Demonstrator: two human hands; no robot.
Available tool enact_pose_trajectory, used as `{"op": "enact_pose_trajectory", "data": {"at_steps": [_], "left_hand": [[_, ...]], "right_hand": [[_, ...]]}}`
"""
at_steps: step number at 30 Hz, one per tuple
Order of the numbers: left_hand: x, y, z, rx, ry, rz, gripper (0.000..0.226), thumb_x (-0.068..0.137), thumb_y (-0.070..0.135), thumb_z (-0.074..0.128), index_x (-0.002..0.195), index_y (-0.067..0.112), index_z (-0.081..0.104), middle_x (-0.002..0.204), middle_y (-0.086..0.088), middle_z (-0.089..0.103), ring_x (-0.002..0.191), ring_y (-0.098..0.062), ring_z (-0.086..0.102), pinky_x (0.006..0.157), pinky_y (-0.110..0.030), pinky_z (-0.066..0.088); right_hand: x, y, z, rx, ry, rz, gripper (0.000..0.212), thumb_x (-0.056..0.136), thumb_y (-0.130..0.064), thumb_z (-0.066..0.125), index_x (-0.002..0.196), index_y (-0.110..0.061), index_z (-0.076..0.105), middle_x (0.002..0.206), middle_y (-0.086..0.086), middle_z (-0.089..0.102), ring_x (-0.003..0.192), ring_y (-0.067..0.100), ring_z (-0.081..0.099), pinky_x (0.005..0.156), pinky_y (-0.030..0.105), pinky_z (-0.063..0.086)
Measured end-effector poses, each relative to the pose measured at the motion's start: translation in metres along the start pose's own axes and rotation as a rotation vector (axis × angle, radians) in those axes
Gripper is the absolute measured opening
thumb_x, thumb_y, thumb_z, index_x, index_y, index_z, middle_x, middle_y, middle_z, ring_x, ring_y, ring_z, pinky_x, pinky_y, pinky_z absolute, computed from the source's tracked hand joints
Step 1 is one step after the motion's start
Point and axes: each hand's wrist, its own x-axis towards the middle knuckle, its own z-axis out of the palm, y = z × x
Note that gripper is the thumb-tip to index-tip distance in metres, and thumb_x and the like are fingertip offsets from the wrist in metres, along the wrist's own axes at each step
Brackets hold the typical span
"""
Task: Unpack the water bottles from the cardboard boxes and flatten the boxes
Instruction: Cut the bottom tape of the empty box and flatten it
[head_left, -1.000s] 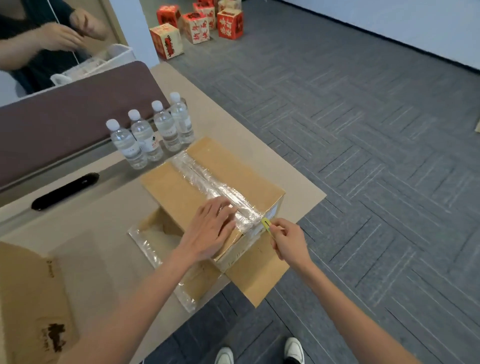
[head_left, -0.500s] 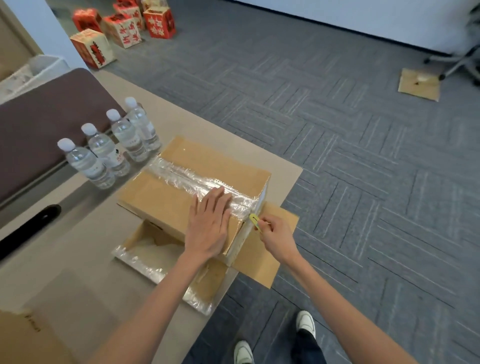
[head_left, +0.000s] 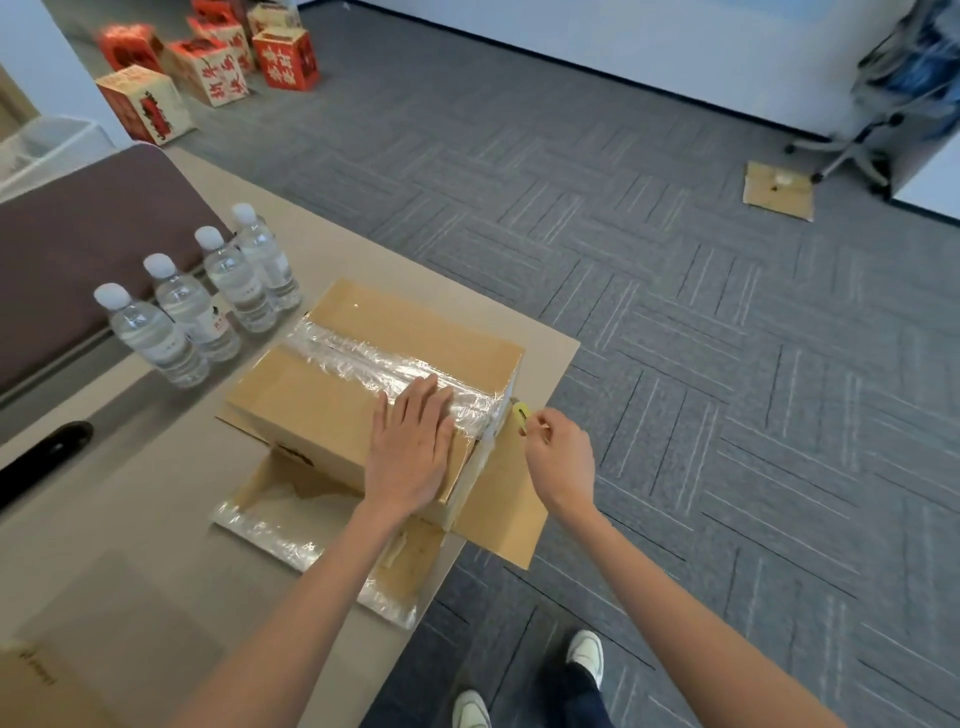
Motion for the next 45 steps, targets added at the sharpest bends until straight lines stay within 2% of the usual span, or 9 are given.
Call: {"op": "enact_pose_trajectory", "data": {"at_steps": [4,8,13,21,27,30,35,39,45], "left_hand": [[0.002,-0.004,-0.003,-0.108,0.032,-0.006,0.037,0.106,0.033,0.024,0.132,0.024,0.05,0.144,0.007,0.043,0.139,-0.013,0.033,0.118,-0.051,0.021],[0.013,-0.011,-0.016,-0.376,0.149,-0.115,0.023,0.105,0.024,0.04,0.114,0.022,0.061,0.121,0.011,0.057,0.115,-0.01,0.048,0.102,-0.033,0.031],[0.029,-0.022,-0.034,-0.294,0.241,-0.182,0.015,0.103,0.023,0.045,0.104,0.019,0.06,0.101,0.006,0.059,0.093,-0.015,0.054,0.088,-0.031,0.032],[0.064,-0.068,-0.042,-0.237,0.326,-0.464,0.011,0.1,0.025,0.051,0.098,0.022,0.061,0.098,0.011,0.058,0.09,-0.011,0.055,0.092,-0.031,0.036],[0.078,-0.093,-0.045,-0.193,0.424,-0.661,0.006,0.094,0.027,0.06,0.094,0.022,0.063,0.1,0.012,0.057,0.094,-0.01,0.053,0.088,-0.029,0.036],[0.075,-0.103,-0.048,-0.136,0.486,-0.73,0.011,0.09,0.025,0.065,0.098,0.018,0.063,0.105,0.007,0.057,0.102,-0.012,0.05,0.09,-0.029,0.033],[0.071,-0.116,-0.05,-0.056,0.463,-0.888,0.035,0.088,0.04,0.067,0.11,0.015,0.059,0.111,0.003,0.055,0.107,-0.016,0.047,0.096,-0.03,0.029],[0.071,-0.127,-0.047,-0.06,0.491,-0.921,0.037,0.087,0.044,0.067,0.109,0.015,0.059,0.107,0.004,0.058,0.103,-0.017,0.048,0.094,-0.028,0.028],[0.074,-0.136,-0.047,-0.114,0.534,-0.907,0.029,0.085,0.044,0.068,0.099,0.021,0.057,0.098,0.011,0.054,0.096,-0.009,0.043,0.09,-0.028,0.032]], "right_hand": [[0.016,-0.017,0.0,-0.03,-0.061,-0.037,0.021,0.099,-0.022,0.044,0.089,-0.015,0.06,0.083,0.002,0.068,0.055,0.014,0.047,0.054,0.028,0.037],[0.04,-0.039,0.013,-0.056,-0.142,-0.119,0.021,0.1,-0.02,0.044,0.093,-0.013,0.062,0.079,-0.005,0.064,0.054,0.011,0.048,0.05,0.026,0.035],[0.074,-0.069,0.044,-0.085,-0.251,-0.201,0.023,0.099,-0.024,0.046,0.089,-0.014,0.064,0.069,-0.002,0.061,0.052,0.011,0.047,0.051,0.027,0.032],[0.144,-0.124,0.104,-0.118,-0.457,-0.364,0.023,0.097,-0.024,0.047,0.087,-0.014,0.065,0.07,-0.005,0.058,0.059,0.013,0.048,0.053,0.03,0.03],[0.178,-0.151,0.16,-0.165,-0.663,-0.503,0.02,0.095,-0.024,0.048,0.08,-0.018,0.059,0.077,0.004,0.062,0.077,0.027,0.058,0.069,0.036,0.045],[0.184,-0.164,0.178,-0.176,-0.742,-0.614,0.021,0.094,-0.028,0.049,0.076,-0.022,0.057,0.07,0.002,0.065,0.072,0.027,0.061,0.071,0.039,0.05],[0.203,-0.194,0.202,-0.187,-0.863,-0.666,0.011,0.086,-0.026,0.058,0.077,-0.026,0.065,0.061,-0.004,0.067,0.059,0.016,0.063,0.068,0.037,0.055],[0.22,-0.219,0.218,-0.259,-0.976,-0.743,0.008,0.079,-0.021,0.064,0.076,-0.026,0.069,0.058,-0.009,0.066,0.053,0.004,0.058,0.068,0.035,0.055],[0.231,-0.254,0.245,-0.442,-1.238,-0.831,0.008,0.078,-0.015,0.074,0.078,-0.023,0.074,0.069,-0.007,0.065,0.06,0.011,0.056,0.06,0.032,0.052]]}}
